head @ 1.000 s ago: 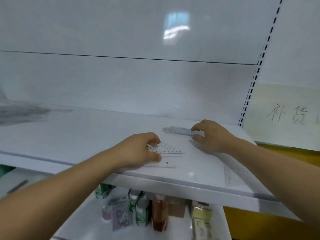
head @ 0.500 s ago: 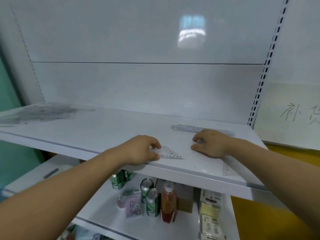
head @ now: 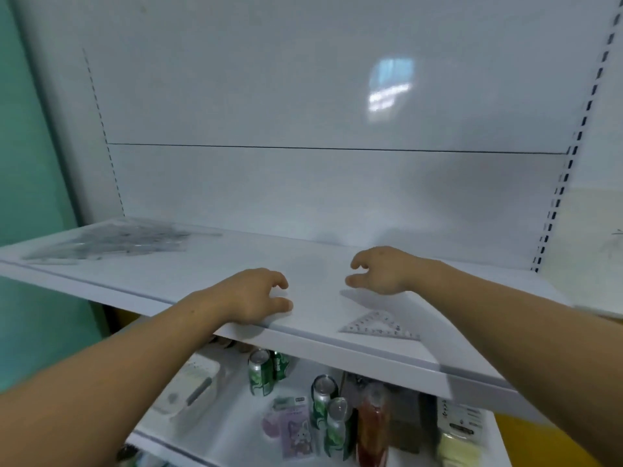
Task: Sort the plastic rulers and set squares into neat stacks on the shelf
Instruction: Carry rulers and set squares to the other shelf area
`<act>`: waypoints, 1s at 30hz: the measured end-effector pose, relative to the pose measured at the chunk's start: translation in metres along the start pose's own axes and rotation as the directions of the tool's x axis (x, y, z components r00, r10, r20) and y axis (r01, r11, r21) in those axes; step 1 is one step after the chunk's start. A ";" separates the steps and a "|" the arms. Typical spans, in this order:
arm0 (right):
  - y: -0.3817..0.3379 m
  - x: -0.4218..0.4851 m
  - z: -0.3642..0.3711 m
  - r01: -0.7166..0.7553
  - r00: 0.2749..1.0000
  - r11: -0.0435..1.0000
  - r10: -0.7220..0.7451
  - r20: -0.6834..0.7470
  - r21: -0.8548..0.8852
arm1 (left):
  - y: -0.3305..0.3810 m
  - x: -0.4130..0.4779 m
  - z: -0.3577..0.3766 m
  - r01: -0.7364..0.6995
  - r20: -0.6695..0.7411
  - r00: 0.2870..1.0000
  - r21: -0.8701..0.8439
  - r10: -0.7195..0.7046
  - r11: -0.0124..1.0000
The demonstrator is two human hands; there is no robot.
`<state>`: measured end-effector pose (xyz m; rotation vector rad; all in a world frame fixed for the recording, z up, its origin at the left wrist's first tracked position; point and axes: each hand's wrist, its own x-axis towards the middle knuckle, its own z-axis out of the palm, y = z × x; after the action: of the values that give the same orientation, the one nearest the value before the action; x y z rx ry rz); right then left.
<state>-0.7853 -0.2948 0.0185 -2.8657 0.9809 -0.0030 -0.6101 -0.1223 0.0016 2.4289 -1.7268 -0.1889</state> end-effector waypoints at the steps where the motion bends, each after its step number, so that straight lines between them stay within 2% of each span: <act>1: -0.017 0.009 -0.001 0.014 1.000 1.000 -0.014 0.004 0.010 | -0.017 -0.003 -0.005 0.023 -0.009 1.000 0.006 -0.023 1.000; 7: -0.140 0.081 0.006 0.123 0.992 0.992 -0.123 0.018 0.024 | -0.142 -0.027 -0.029 0.165 -0.094 0.983 0.082 -0.157 0.983; 15: -0.282 0.168 0.019 0.241 0.970 0.968 -0.243 0.022 0.064 | -0.296 -0.055 -0.062 0.342 -0.127 0.934 0.037 -0.335 0.939; 23: -0.345 0.270 0.026 0.294 0.955 0.956 -0.293 0.032 0.002 | -0.410 -0.028 -0.092 0.442 -0.155 0.885 -0.017 -0.439 0.897; 30: -0.369 0.371 0.029 0.271 0.958 0.962 -0.270 0.093 -0.004 | -0.467 0.052 -0.092 0.400 -0.114 0.906 -0.087 -0.408 0.912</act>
<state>-0.2655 -0.2284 0.0161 -2.9606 0.5688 0.1134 -0.1431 -0.0158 -0.0022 2.6582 -1.1288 -0.1240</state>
